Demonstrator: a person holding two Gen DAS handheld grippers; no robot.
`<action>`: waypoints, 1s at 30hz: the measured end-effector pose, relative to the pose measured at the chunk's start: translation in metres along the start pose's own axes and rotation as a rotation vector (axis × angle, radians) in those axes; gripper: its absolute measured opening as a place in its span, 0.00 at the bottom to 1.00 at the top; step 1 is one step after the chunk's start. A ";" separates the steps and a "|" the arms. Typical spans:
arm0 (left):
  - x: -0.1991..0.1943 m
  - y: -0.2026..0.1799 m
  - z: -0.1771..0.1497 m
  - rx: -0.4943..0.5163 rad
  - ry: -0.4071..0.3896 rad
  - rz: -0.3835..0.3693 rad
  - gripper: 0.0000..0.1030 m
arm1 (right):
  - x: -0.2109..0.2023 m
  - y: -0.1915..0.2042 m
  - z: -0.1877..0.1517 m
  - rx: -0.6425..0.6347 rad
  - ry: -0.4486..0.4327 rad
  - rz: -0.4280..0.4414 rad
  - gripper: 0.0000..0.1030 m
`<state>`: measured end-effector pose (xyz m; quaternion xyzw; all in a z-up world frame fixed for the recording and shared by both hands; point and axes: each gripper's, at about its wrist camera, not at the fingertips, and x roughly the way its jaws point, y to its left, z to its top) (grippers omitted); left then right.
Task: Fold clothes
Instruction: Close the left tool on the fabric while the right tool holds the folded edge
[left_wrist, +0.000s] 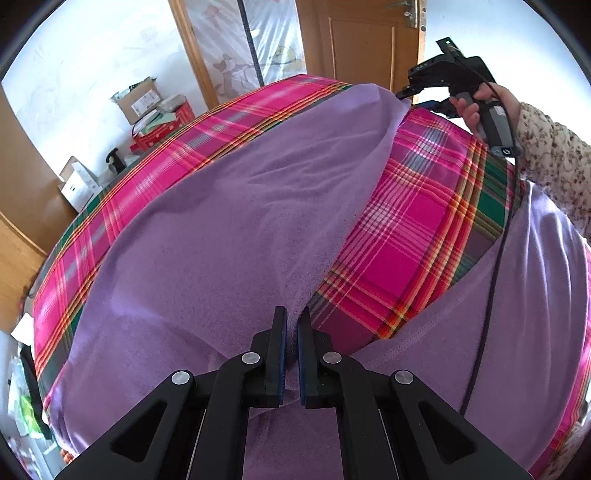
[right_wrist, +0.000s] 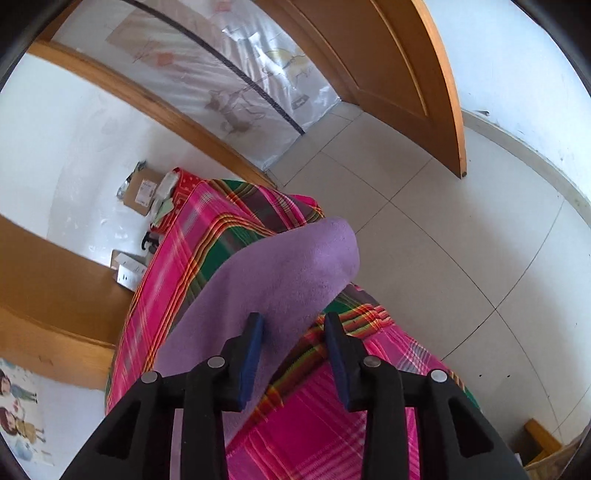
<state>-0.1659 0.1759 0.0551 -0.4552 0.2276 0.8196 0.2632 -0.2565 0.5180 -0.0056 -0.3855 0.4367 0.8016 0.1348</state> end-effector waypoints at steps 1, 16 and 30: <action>0.000 0.000 0.000 -0.003 0.000 -0.002 0.05 | 0.000 0.001 -0.001 -0.001 -0.007 -0.002 0.24; -0.017 0.008 -0.005 -0.026 -0.022 -0.046 0.05 | -0.072 0.016 -0.016 -0.094 -0.125 -0.081 0.05; -0.005 0.001 -0.009 0.007 0.028 -0.061 0.05 | -0.074 -0.025 -0.018 -0.056 -0.086 -0.184 0.11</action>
